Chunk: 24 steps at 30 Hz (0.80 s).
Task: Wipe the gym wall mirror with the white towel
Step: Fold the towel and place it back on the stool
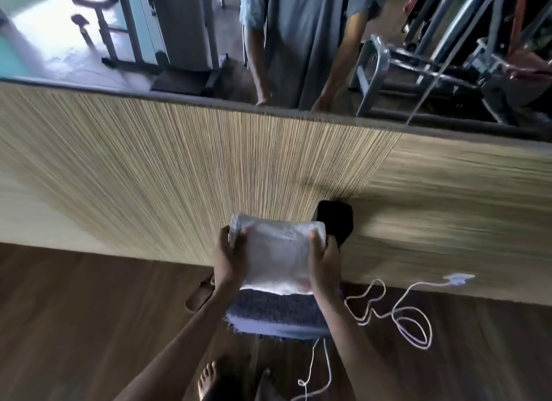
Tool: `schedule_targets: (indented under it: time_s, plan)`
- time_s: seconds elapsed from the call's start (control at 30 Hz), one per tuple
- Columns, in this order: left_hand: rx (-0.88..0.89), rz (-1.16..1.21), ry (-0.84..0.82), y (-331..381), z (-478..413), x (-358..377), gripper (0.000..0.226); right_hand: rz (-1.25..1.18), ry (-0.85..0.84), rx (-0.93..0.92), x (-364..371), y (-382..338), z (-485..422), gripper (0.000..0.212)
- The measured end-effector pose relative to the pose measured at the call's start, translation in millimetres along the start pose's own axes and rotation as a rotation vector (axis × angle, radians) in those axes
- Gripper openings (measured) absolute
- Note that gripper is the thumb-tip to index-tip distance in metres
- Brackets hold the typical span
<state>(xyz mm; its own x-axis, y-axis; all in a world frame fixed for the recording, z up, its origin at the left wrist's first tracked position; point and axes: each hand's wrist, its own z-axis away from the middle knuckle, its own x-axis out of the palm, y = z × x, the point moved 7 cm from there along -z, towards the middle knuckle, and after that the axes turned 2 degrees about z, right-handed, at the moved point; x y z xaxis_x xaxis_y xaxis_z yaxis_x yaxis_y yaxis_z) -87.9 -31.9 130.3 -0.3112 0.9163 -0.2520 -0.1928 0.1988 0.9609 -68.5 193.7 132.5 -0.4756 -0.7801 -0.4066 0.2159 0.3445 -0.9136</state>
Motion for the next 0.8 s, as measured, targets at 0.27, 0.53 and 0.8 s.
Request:
schedule_targets:
  time_s: [0.27,0.53,0.8]
  plan:
    - [-0.27,-0.182,-0.157,-130,5,19,0.009,0.162,-0.093,0.3,35,112,32,0.038]
    - [-0.162,-0.572,-0.323,-168,-15,63,0.038,0.532,0.012,0.098,51,175,5,0.024]
    - [0.238,-0.794,-0.087,-167,-15,61,0.041,0.805,0.183,-0.197,63,171,11,0.047]
